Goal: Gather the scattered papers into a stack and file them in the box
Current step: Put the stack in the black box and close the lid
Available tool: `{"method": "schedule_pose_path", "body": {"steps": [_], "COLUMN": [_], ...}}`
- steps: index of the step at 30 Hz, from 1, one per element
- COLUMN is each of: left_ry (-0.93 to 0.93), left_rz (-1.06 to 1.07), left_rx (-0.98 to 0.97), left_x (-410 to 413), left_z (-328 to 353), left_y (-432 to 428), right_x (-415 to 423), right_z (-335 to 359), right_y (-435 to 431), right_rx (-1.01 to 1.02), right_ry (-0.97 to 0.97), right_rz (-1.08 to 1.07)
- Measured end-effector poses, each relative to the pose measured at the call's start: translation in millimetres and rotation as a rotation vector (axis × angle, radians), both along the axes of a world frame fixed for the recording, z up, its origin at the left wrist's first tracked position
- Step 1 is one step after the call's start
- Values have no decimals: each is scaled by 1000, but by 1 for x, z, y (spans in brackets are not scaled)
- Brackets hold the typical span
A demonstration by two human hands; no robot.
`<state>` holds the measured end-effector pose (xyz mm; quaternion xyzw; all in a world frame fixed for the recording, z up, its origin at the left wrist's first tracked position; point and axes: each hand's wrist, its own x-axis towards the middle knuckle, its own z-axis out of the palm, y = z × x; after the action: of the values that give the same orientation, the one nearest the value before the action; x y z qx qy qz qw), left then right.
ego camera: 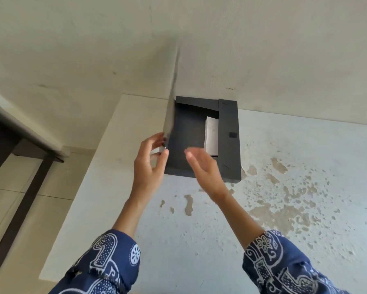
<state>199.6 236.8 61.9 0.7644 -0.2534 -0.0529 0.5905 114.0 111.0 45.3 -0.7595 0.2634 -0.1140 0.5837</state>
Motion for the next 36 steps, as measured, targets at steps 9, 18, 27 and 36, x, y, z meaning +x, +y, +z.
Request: {"method": "schedule_pose_path", "body": {"steps": [9,18,27,36], "left_ry": [-66,-83,-291,-349], "left_rz": [-160,-336,-367,-358], "left_rx": [247,830,1018,1059], "left_x": [-10,15,19,23], "left_z": [-21,-67,-93,-103], "left_y": [-32,-52,-53,-52], "right_x": [-16,-59,-54,1], "right_z": [37,-19,-51,-64], "right_y": [-21,-47,-73,-119], "right_rx": [53,203,-399,-706], "right_ry": [-320,-11,385,679], "right_rz": [-458,-700,-466,83]}}
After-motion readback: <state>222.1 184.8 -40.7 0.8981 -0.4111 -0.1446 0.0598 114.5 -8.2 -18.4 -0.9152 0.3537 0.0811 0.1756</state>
